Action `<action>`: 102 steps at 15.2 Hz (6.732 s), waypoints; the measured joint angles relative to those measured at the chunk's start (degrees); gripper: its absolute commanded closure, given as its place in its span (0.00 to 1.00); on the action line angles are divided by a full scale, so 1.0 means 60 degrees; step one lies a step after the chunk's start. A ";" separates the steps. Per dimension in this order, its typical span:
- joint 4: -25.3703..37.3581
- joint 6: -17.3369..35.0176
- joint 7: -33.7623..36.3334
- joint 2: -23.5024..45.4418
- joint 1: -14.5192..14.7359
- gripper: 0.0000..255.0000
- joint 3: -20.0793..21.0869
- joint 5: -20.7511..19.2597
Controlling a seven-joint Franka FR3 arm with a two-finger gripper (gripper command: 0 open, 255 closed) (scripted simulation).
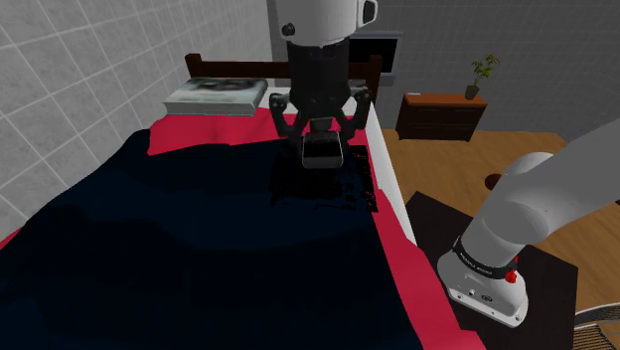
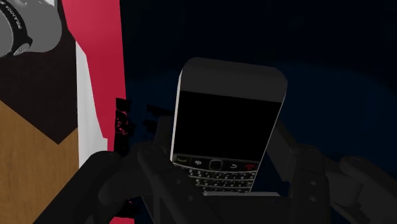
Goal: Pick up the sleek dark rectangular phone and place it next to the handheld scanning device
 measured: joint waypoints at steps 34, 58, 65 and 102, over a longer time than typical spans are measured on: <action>-0.0123 0.0217 -0.6631 0.0576 -0.1715 1.00 -0.5282 -0.2487; 0.1234 0.1740 -0.9310 0.3305 -0.2772 1.00 -0.7067 -0.3004; 0.0291 0.2634 -0.9245 0.3256 -0.2773 1.00 -0.7069 -0.3019; -0.3126 0.7346 -0.9023 0.4559 -0.2824 1.00 -0.7143 -0.3076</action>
